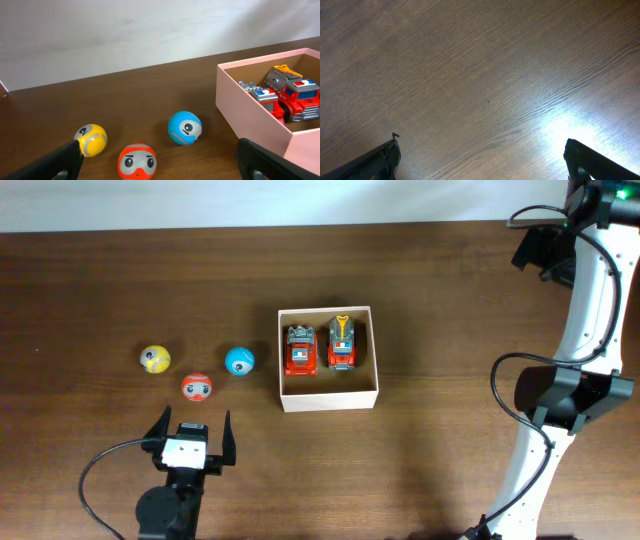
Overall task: Pack container
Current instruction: 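Move the left gripper up and left toward the yellow ball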
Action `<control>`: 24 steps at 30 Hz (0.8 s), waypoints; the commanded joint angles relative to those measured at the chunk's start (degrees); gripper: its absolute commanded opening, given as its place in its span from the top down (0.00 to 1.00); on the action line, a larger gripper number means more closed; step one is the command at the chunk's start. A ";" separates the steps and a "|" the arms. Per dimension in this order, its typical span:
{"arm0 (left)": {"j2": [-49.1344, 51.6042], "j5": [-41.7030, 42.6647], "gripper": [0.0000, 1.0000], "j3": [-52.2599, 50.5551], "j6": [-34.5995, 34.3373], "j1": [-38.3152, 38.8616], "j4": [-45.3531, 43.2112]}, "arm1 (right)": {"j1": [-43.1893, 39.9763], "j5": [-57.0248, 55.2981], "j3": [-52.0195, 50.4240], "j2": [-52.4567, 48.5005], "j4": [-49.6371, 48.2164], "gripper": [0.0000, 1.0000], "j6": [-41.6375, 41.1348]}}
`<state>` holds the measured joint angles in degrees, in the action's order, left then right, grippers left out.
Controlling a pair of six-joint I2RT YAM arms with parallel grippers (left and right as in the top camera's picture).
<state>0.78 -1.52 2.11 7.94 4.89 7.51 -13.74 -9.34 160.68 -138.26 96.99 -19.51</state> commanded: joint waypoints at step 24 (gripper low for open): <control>14.91 3.43 0.01 14.82 -10.34 -0.59 -0.13 | -0.15 0.31 1.01 2.10 0.33 0.01 -0.44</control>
<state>9.85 1.67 12.01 -1.45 4.84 7.53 -13.74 -9.13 160.68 -138.26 96.99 -19.53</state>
